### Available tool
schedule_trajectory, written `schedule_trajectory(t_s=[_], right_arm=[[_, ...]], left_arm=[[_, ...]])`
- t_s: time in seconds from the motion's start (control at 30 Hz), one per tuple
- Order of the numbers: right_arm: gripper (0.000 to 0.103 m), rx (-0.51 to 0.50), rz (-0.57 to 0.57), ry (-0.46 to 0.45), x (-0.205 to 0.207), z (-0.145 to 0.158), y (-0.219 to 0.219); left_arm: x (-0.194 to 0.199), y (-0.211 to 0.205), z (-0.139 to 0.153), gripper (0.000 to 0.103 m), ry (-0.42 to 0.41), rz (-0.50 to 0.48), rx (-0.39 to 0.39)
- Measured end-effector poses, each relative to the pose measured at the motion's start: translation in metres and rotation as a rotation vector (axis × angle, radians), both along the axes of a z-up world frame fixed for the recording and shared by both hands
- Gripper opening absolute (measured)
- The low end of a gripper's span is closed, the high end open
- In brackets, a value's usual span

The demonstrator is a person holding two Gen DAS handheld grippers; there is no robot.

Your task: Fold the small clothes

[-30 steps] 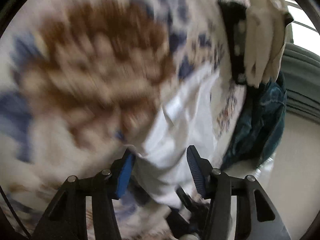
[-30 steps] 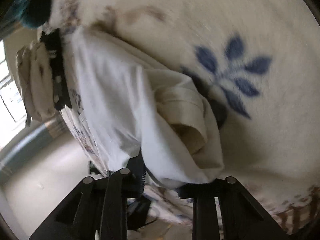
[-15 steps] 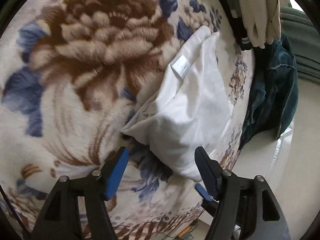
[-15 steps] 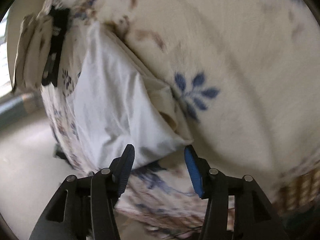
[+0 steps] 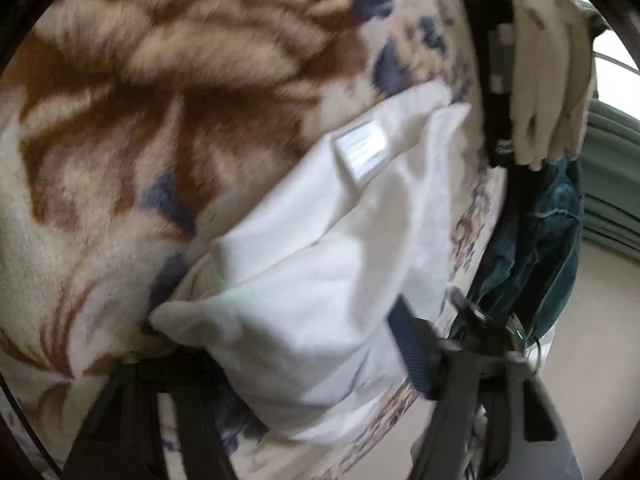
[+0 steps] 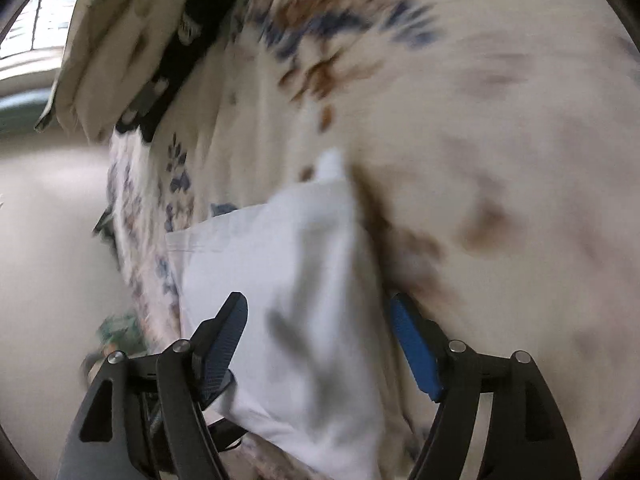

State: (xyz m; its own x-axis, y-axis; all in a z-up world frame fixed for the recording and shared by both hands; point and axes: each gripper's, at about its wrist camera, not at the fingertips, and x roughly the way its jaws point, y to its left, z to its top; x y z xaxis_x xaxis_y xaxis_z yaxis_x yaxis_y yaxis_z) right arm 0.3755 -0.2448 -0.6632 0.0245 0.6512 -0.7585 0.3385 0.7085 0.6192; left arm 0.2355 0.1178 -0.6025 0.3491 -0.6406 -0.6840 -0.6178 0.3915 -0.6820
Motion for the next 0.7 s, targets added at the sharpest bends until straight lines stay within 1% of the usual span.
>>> schedule_trajectory(t_s=[0.03,0.07,0.1,0.13,0.17,0.23,0.3,0.33,0.37,0.4,0.43,0.47,0.5,0.53,0.57,0.6,0.63,0.67,0.7], right_arm=[[0.076,0.01,0.028,0.031,0.009,-0.01,0.004],[0.075,0.002,0.07,0.038,0.018,-0.017,0.01],[0.065,-0.007,0.094,0.022,0.022,-0.017,0.014],[0.039,-0.021,0.112,0.008,0.023,-0.016,0.017],[0.03,-0.006,0.126,0.012,0.023,-0.015,0.022],[0.023,0.0,0.105,-0.003,0.018,-0.009,0.023],[0.021,0.041,0.021,0.002,0.005,-0.002,0.016],[0.02,0.065,-0.045,0.01,-0.007,0.002,0.012],[0.02,0.076,-0.083,0.015,-0.016,0.005,0.009],[0.02,0.089,-0.124,0.021,-0.032,0.009,0.009],[0.02,0.093,-0.152,0.029,-0.048,0.014,0.011],[0.02,0.086,-0.167,0.041,-0.066,0.018,0.014],[0.02,0.087,-0.175,0.057,-0.084,0.021,0.021],[0.02,0.079,-0.169,0.072,-0.093,0.022,0.031],[0.02,0.044,-0.137,0.103,-0.104,0.022,0.04],[0.021,0.008,-0.108,0.12,-0.109,0.022,0.045],[0.024,-0.032,-0.075,0.134,-0.111,0.023,0.049],[0.028,-0.081,-0.035,0.141,-0.112,0.026,0.051],[0.039,-0.107,-0.02,0.142,-0.112,0.03,0.049]], left_arm=[[0.001,0.001,0.004,0.026,-0.018,-0.009,0.016],[0.003,0.003,0.008,0.022,-0.036,-0.026,0.029],[0.006,0.005,0.013,0.02,-0.056,-0.048,0.038],[0.01,0.006,0.016,0.019,-0.067,-0.065,0.053],[0.014,0.009,0.021,0.018,-0.083,-0.088,0.062],[0.023,0.017,0.029,0.018,-0.104,-0.127,0.092],[0.039,0.028,0.041,0.018,-0.137,-0.185,0.114],[0.046,0.033,0.046,0.018,-0.154,-0.213,0.126],[0.059,0.039,0.051,0.018,-0.178,-0.25,0.127],[0.076,0.044,0.054,0.021,-0.192,-0.303,0.128],[0.088,0.046,0.054,0.023,-0.187,-0.349,0.131],[0.103,0.047,0.052,0.035,-0.172,-0.397,0.132],[0.12,0.049,0.047,0.054,-0.139,-0.447,0.125],[0.127,0.051,0.045,0.062,-0.113,-0.468,0.127],[0.133,0.055,0.046,0.065,-0.101,-0.481,0.128],[0.133,0.061,0.052,0.066,-0.118,-0.48,0.126],[0.129,0.066,0.057,0.067,-0.128,-0.475,0.141],[0.125,0.07,0.062,0.07,-0.134,-0.463,0.169],[0.118,0.074,0.067,0.07,-0.143,-0.448,0.193]])
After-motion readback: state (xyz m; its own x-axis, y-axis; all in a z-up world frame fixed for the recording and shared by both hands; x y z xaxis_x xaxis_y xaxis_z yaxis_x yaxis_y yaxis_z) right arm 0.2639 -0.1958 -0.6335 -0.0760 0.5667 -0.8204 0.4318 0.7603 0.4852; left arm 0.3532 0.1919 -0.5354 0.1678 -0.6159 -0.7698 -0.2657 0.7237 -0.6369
